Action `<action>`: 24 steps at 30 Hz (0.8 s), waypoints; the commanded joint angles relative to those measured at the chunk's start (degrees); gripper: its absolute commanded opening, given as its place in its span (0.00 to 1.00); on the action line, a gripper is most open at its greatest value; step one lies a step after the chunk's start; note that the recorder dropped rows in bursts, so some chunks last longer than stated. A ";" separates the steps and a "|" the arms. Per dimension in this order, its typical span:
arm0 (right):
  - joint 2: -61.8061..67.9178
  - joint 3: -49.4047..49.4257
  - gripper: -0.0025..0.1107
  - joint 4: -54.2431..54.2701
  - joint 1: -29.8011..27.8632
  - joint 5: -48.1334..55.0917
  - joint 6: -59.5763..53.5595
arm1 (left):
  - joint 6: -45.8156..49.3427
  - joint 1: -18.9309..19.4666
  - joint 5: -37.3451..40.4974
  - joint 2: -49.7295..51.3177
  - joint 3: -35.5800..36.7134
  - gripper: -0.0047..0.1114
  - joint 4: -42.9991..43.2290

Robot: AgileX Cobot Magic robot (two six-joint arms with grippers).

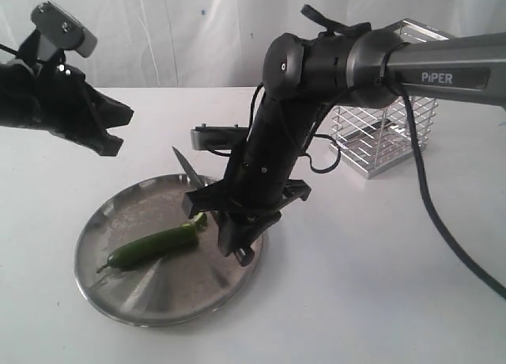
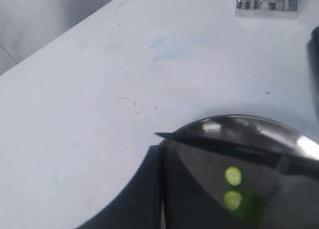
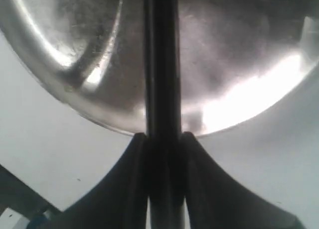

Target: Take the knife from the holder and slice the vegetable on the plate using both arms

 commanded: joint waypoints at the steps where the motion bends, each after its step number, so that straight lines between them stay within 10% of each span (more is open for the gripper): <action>1: 2.87 -0.04 0.02 12.28 -0.29 0.11 -6.39 | -11.15 -0.21 3.44 -2.95 0.90 0.04 2.65; 24: 5.69 -0.04 0.02 1.96 -0.86 -7.33 -3.69 | -12.34 -0.21 -7.32 -6.41 15.67 0.04 5.40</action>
